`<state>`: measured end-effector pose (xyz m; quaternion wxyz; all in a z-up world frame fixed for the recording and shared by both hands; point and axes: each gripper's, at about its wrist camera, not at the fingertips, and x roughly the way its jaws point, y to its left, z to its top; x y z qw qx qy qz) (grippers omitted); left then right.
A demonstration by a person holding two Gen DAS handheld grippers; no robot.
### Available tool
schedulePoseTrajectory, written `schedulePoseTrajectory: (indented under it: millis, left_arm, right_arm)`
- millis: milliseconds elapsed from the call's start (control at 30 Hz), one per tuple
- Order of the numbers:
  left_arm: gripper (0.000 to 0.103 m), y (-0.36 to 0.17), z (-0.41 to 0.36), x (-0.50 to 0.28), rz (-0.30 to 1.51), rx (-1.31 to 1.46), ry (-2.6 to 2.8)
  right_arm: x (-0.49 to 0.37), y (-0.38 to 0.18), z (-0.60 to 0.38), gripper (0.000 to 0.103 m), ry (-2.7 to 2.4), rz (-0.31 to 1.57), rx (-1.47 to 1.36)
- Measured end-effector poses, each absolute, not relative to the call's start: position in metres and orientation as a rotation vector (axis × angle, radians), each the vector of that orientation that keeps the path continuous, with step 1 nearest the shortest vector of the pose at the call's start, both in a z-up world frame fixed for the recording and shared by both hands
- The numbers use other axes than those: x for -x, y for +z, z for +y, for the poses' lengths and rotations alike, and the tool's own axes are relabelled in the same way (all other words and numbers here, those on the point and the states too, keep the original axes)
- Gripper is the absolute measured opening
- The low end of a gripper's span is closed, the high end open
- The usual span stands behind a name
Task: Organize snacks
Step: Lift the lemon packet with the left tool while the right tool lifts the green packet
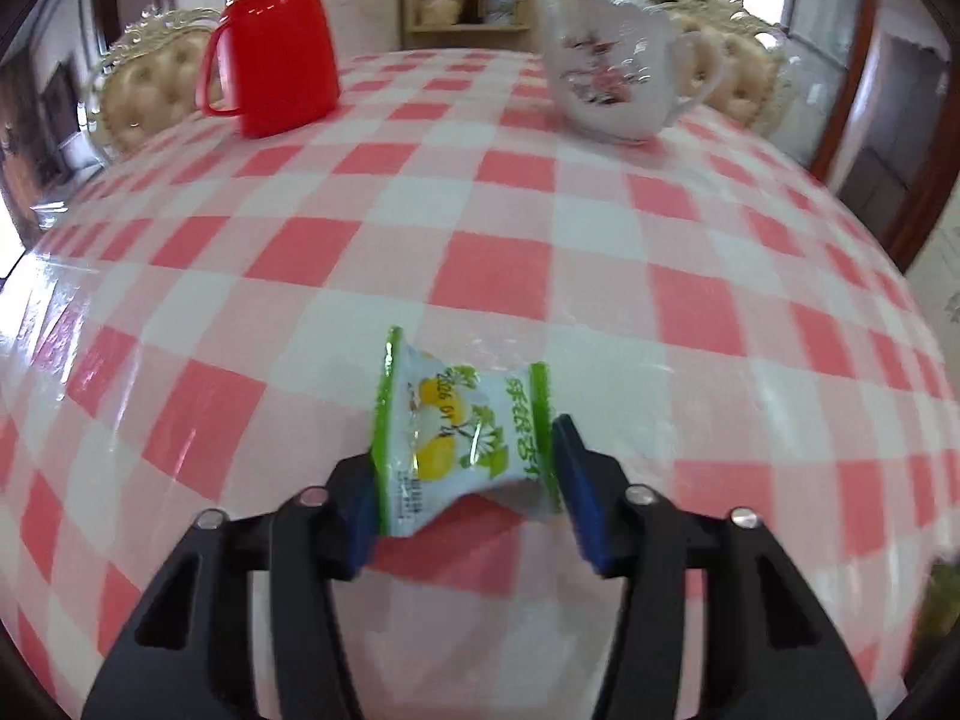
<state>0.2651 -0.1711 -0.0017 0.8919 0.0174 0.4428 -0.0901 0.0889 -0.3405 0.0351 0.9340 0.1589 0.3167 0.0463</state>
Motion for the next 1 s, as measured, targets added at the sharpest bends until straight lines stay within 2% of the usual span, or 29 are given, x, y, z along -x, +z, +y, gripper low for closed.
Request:
schedulePoseTrajectory:
  millis: [600,1000]
  left_arm:
    - [0.041,0.018,-0.104,-0.125,0.819,0.119,-0.230]
    - [0.041,0.015,-0.084,-0.068,0.801,0.220,-0.227]
  right_arm:
    - [-0.092,0.025,-0.337,0.038,0.071,0.655,-0.271]
    - [0.003,0.026,-0.296,0.038,0.098,0.652,-0.295]
